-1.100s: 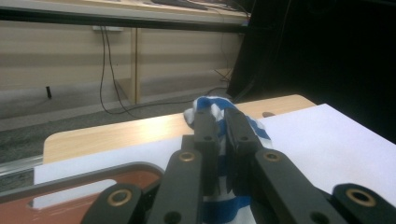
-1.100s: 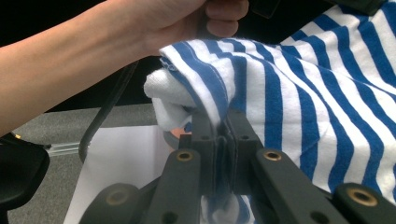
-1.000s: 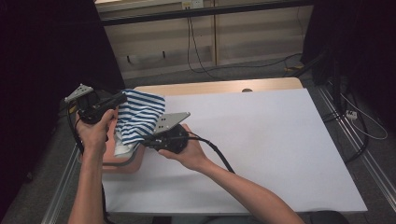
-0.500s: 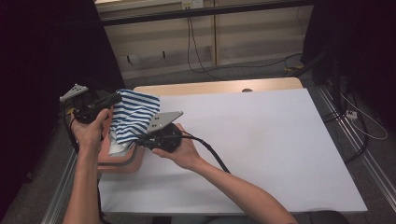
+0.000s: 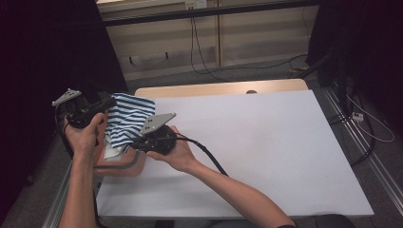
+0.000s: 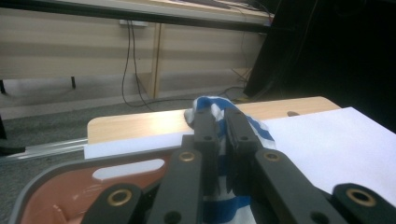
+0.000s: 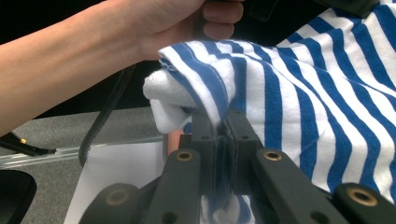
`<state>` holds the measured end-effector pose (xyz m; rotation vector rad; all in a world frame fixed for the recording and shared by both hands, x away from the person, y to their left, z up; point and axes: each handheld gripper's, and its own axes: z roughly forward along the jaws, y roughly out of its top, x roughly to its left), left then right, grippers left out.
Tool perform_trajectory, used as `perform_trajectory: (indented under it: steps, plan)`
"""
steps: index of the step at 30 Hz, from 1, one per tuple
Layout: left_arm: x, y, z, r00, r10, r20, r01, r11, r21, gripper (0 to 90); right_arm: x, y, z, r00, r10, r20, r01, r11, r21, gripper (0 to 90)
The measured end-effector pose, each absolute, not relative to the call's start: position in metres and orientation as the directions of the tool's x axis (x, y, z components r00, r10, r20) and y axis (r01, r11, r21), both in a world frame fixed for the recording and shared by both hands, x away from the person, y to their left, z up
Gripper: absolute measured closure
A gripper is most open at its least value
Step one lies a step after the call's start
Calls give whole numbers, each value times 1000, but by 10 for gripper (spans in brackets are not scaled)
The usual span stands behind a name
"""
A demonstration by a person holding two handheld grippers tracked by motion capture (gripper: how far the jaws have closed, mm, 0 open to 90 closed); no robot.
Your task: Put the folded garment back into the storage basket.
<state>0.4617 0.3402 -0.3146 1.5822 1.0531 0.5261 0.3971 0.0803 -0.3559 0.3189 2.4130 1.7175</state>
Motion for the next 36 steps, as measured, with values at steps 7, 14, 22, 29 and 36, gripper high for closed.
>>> perform_trajectory:
  steps: [7, 14, 22, 29, 36]
  plan:
    - [463, 347, -317, 493, 848, -194, 356, 6, 934, 852, 400, 91, -356, -966, 259, -9, 80, 329, 941, 842]
    - [463, 356, -320, 482, 855, -192, 367, 3, 930, 852, 402, 100, -359, -967, 254, -8, 78, 326, 942, 842]
    - [464, 365, -324, 461, 866, -194, 374, 8, 927, 852, 404, 109, -363, -967, 253, -10, 78, 334, 939, 842]
    - [468, 369, -331, 448, 873, -194, 394, 2, 919, 852, 407, 117, -365, -967, 253, -15, 77, 352, 933, 842]
    - [475, 373, -342, 433, 878, -201, 419, 2, 908, 852, 414, 125, -371, -967, 257, -7, 88, 357, 930, 842]
